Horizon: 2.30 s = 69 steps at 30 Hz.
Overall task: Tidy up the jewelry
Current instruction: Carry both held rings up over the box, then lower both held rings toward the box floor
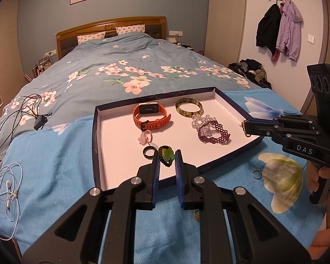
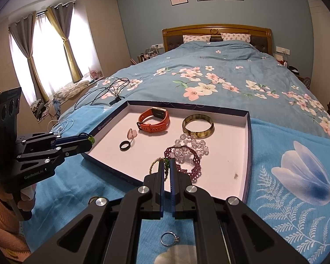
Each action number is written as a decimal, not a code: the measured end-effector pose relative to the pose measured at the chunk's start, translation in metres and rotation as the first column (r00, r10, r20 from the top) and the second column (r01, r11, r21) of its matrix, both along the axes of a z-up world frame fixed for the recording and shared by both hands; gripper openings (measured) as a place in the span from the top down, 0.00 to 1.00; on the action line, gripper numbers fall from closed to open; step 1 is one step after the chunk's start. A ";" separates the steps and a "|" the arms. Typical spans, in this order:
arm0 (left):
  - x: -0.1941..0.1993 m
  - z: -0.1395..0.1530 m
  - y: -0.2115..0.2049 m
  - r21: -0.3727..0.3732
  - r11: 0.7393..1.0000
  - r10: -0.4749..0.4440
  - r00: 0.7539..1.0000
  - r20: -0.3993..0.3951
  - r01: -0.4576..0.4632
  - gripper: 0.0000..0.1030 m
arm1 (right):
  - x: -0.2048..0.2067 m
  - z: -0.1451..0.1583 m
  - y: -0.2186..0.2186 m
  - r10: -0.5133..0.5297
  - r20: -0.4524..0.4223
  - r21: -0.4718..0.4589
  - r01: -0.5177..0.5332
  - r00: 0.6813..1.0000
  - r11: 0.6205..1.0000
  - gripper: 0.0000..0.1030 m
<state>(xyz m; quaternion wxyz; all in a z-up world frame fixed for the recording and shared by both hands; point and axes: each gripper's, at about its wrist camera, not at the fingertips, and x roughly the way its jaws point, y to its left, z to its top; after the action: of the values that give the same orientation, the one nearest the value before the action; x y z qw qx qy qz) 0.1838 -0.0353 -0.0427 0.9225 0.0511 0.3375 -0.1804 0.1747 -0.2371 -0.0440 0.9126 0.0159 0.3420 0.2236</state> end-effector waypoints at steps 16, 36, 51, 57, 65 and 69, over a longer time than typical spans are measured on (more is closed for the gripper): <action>0.012 -0.009 0.001 0.004 1.000 0.022 1.000 -0.012 -0.022 0.86 | 0.011 -0.006 0.000 -0.004 -0.008 -0.011 0.004 1.000 1.000 0.97; 0.022 -0.017 0.000 0.008 1.000 0.026 0.999 -0.030 -0.026 0.86 | 0.022 -0.012 0.001 -0.010 -0.024 -0.031 0.009 1.000 0.999 0.97; 0.028 -0.021 -0.001 0.014 1.000 0.027 0.999 -0.043 -0.027 0.86 | 0.029 -0.016 0.002 -0.017 -0.034 -0.052 0.016 0.999 0.999 0.97; 0.030 -0.022 -0.001 0.013 1.000 0.028 0.999 -0.045 -0.028 0.86 | 0.033 -0.019 0.004 -0.023 -0.043 -0.066 0.021 0.999 0.998 0.97; 0.034 -0.026 -0.002 0.016 0.999 0.032 0.998 -0.054 -0.031 0.86 | 0.038 -0.024 0.006 -0.029 -0.056 -0.077 0.025 0.998 0.997 0.97; 0.036 -0.026 -0.002 0.018 0.999 0.033 0.998 -0.056 -0.032 0.86 | 0.040 -0.025 0.008 -0.030 -0.060 -0.082 0.025 0.998 0.996 0.97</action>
<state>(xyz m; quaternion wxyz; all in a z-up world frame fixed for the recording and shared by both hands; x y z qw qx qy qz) 0.2194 -0.0377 -0.0691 0.9149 0.0484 0.3658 -0.1639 0.2151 -0.2291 -0.0685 0.9045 -0.0096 0.3784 0.1963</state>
